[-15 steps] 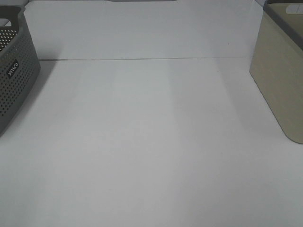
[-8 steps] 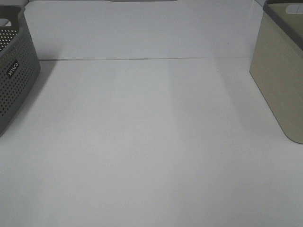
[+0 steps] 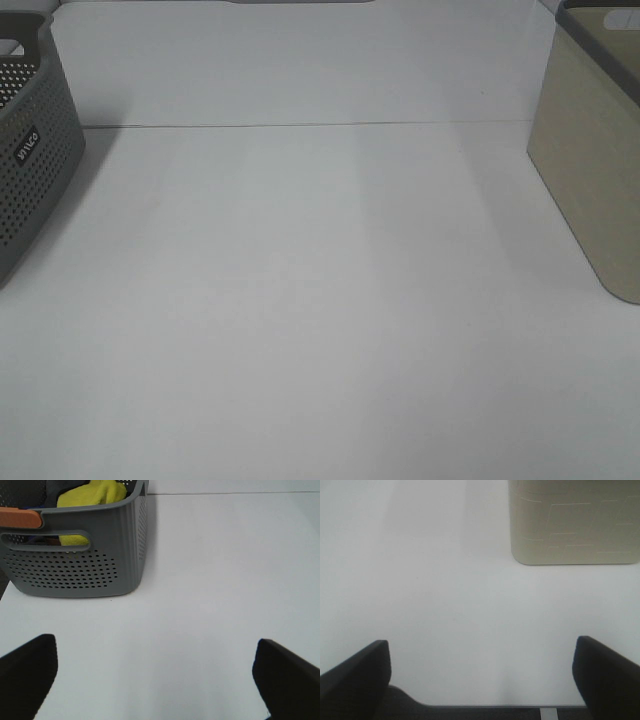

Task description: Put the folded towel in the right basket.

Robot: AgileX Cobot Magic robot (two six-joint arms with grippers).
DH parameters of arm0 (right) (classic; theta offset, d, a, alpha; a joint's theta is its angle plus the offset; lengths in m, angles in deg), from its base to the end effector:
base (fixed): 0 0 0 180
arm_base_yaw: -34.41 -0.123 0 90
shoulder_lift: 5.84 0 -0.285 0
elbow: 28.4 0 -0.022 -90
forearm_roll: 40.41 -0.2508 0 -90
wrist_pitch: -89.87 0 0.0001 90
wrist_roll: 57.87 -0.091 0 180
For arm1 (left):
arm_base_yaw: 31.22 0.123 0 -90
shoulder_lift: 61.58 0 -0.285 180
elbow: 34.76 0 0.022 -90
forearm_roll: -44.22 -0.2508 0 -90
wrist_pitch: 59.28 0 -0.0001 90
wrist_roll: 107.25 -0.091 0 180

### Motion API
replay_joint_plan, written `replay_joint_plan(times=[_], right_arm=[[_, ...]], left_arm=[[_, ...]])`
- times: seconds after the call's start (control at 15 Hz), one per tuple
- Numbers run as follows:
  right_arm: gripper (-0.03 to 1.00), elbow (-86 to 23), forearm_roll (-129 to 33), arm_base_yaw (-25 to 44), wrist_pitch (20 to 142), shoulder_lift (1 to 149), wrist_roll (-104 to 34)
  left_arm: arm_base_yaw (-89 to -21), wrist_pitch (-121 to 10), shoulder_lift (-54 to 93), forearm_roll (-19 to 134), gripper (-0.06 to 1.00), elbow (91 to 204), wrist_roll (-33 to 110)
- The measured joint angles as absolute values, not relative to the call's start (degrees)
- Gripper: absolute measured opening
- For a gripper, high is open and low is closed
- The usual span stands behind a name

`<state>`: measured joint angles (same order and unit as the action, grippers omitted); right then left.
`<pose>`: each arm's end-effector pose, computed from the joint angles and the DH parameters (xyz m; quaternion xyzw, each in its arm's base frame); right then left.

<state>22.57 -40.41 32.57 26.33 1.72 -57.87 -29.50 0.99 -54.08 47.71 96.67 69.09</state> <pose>-0.0030 -0.0001 0.2618 -0.0140 0.8748 0.0078 0.4842 -0.0052 -0.0050 0.2781 0.0155 0.8491 -0.0057 0.5280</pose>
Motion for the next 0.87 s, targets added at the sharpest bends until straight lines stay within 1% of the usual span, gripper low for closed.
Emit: replay_joint_plan(times=[0.87], right_arm=[[0.96, 22.6, -40.7, 32.6, 26.6, 1.7, -58.2]], left_arm=[[-29.5, 1.0, -54.1, 47.7, 0.99, 96.7, 69.1]])
